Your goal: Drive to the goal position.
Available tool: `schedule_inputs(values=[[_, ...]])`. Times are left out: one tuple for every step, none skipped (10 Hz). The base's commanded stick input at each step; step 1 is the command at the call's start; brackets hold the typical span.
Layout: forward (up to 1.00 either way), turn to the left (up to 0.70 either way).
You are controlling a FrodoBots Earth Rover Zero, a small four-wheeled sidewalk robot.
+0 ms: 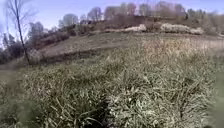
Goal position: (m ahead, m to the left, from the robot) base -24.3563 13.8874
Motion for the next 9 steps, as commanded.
schedule_inputs(values=[[-0.70,0.08],[-0.70,0.08],[-0.70,0.06],[-0.70,0.00],[-0.70,-0.11],[-0.70,-0.14],[-0.70,-0.14],[-0.70,-0.14],[-0.70,-0.14]])
